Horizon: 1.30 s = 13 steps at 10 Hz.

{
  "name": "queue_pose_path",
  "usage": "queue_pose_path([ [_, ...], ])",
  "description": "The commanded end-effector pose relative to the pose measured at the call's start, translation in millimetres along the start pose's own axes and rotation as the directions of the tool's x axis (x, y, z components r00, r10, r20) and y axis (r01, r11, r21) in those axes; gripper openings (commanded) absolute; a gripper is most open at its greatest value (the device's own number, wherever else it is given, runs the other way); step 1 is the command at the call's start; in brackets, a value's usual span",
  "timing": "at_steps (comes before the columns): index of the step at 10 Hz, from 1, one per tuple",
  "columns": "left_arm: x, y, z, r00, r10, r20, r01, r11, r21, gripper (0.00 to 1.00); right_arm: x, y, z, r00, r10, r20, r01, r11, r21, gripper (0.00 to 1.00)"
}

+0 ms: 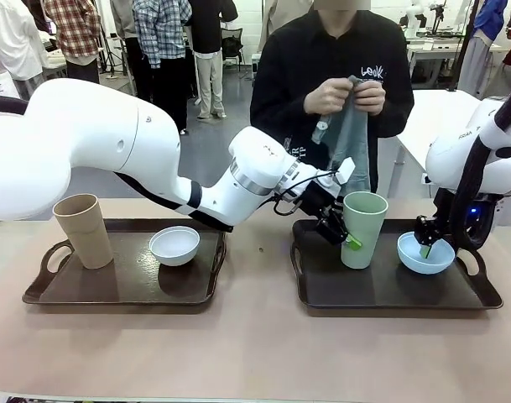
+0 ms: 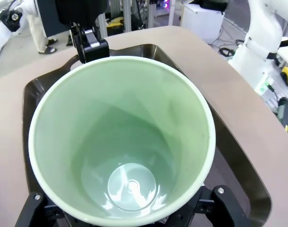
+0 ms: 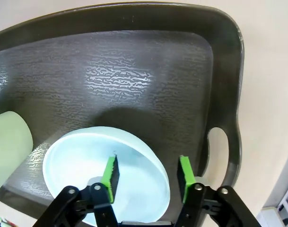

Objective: Set up a tray with a mat and arrange the tableware.
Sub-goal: Pick up the Picnic Bowl and Reusable plastic cup from the Handle tray in front of the human's position and hold them in the air.

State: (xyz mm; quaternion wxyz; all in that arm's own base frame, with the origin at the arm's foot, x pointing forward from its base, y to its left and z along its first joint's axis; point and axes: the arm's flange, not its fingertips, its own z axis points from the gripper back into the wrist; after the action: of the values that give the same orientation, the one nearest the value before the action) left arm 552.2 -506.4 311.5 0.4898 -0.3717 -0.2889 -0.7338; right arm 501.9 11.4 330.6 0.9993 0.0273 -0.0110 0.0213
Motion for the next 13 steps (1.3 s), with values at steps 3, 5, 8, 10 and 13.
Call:
queue_pose_path([
  [3,2,6,2,0.998,0.019,-0.066,-0.02,1.0,-0.007,0.25,4,-2,0,0.999,0.033,0.019,-0.033,0.999,-0.037,0.05],
  [5,-1,4,7,0.997,0.036,-0.072,-0.036,0.999,0.006,0.0,4,-3,1,0.999,0.036,0.017,-0.035,0.998,-0.049,0.0],
  [8,-5,0,15,0.994,0.049,-0.094,-0.045,0.998,0.041,0.0,6,-2,3,0.999,0.051,0.019,-0.049,0.996,-0.073,0.0],
  [10,-7,-5,18,0.99,0.058,-0.129,-0.05,0.997,0.063,0.69,7,-2,3,0.998,0.066,0.016,-0.064,0.993,-0.098,0.0],
  [13,26,-34,53,0.987,0.105,-0.12,-0.094,0.991,0.09,0.69,-17,9,62,0.984,0.149,0.1,-0.153,0.987,0.042,0.0],
])
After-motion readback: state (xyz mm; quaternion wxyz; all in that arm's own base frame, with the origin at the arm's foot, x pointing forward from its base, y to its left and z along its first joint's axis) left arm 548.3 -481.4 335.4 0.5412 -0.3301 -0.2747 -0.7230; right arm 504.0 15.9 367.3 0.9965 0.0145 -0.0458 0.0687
